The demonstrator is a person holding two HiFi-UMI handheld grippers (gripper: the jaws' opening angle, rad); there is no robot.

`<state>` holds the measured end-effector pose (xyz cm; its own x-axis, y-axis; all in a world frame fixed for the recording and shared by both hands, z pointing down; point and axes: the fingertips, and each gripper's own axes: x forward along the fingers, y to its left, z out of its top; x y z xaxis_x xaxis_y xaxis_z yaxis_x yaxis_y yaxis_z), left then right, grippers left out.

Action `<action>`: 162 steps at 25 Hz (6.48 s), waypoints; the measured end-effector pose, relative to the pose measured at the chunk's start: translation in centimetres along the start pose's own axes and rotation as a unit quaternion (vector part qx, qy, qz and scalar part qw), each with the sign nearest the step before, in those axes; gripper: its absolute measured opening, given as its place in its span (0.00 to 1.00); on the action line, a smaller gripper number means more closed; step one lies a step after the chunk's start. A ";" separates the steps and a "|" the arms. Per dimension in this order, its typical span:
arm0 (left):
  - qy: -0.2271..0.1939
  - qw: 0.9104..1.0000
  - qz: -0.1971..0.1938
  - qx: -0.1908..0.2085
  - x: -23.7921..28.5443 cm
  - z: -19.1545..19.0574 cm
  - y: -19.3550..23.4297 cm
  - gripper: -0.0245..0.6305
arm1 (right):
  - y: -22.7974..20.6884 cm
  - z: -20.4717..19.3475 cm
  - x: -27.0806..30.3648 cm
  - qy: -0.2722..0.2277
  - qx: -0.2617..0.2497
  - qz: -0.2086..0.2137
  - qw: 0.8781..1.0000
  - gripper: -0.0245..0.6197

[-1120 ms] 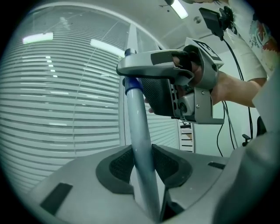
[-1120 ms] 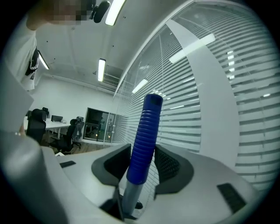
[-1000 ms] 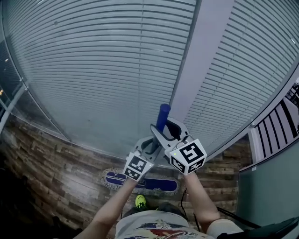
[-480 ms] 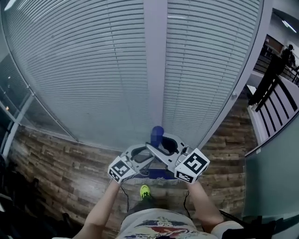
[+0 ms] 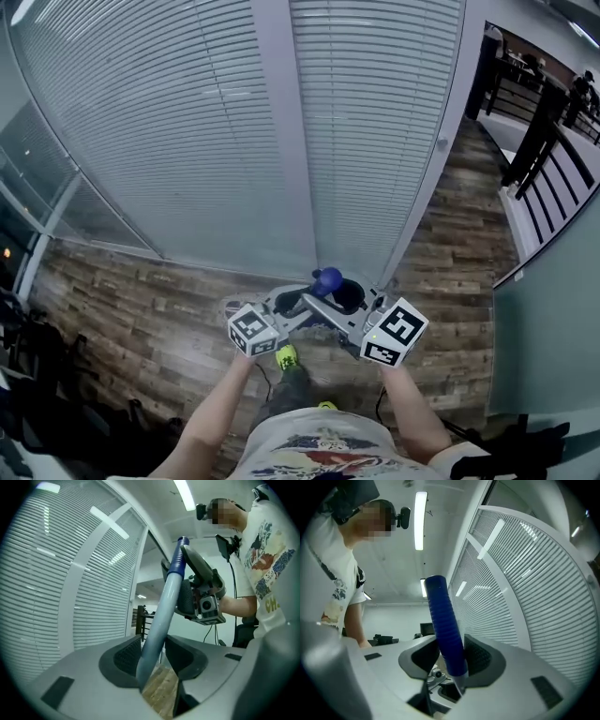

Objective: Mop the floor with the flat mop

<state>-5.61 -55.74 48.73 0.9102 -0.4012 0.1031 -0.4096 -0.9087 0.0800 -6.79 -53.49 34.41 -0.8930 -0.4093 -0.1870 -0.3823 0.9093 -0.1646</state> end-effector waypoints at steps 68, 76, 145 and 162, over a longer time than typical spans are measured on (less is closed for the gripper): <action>0.047 0.980 0.175 -0.084 -14.8 -18.4 -74.5 0.32 | 66.2 -15.0 -49.6 0.200 -0.080 0.262 0.941 0.33; 0.100 0.982 0.151 -0.056 -13.6 -21.0 -78.2 0.33 | 68.1 -17.4 -53.6 0.194 -0.072 0.278 0.938 0.35; 0.135 0.976 0.163 -0.039 -18.6 -19.6 -45.4 0.33 | 50.2 -19.8 -25.0 0.141 0.000 0.200 0.969 0.38; 0.127 0.969 0.200 -0.063 -12.0 -21.1 -72.3 0.33 | 63.5 -16.9 -49.8 0.135 0.014 0.245 0.960 0.39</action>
<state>11.76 17.23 62.59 0.6384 -0.6637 0.3897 -0.7462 -0.6580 0.1017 9.43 25.94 49.60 -0.9946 0.1039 0.0083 0.1016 0.9839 -0.1474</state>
